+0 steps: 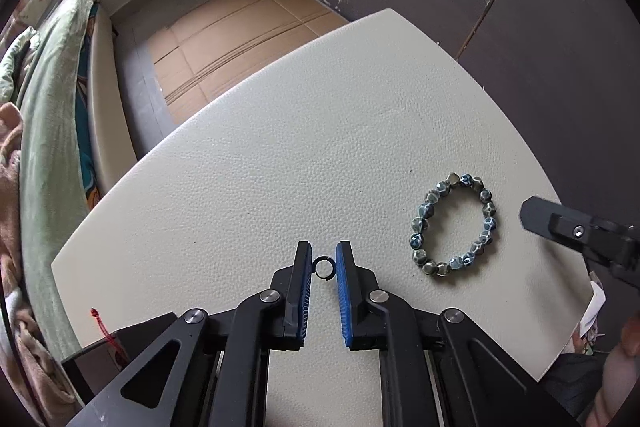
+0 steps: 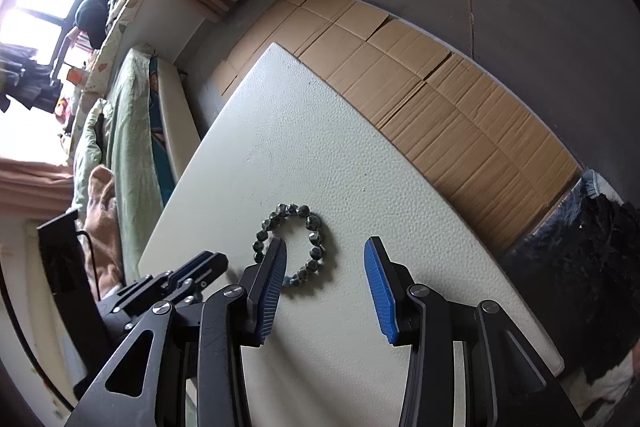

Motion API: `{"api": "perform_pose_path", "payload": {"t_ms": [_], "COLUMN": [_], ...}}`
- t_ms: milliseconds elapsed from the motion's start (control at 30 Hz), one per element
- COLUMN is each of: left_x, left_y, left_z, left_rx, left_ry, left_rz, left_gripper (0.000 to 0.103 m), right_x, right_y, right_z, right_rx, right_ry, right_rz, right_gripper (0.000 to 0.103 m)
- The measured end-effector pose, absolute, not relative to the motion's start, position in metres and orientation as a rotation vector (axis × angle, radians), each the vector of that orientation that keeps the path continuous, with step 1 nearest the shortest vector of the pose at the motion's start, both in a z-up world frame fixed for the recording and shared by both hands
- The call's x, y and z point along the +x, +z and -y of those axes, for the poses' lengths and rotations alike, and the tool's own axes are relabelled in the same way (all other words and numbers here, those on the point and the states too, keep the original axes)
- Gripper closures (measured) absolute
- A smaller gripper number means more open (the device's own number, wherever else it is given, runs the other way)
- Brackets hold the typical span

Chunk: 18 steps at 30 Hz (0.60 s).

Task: Organize jewelry
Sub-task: 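Grasp the grey-blue bead bracelet with the right gripper while the left carries the ring to the box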

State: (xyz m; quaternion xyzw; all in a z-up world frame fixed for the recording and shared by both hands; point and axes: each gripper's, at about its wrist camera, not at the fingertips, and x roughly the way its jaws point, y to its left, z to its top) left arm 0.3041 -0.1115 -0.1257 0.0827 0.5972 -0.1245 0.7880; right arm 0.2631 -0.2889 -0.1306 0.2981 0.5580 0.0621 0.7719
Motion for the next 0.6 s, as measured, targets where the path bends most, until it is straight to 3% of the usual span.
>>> {"api": "perform_pose_path", "payload": {"t_ms": [600], "left_x": [0.268], "left_y": [-0.055], "left_z": [0.019], "left_rx": [0.081], "left_ry": [-0.155], "left_rz": [-1.174], "left_gripper": [0.090], "right_x": [0.282], "right_y": [-0.125], "right_z": [0.218], "right_rx": [0.106], "right_ry": [0.055], "right_rz": [-1.195], "right_gripper": [0.062]}}
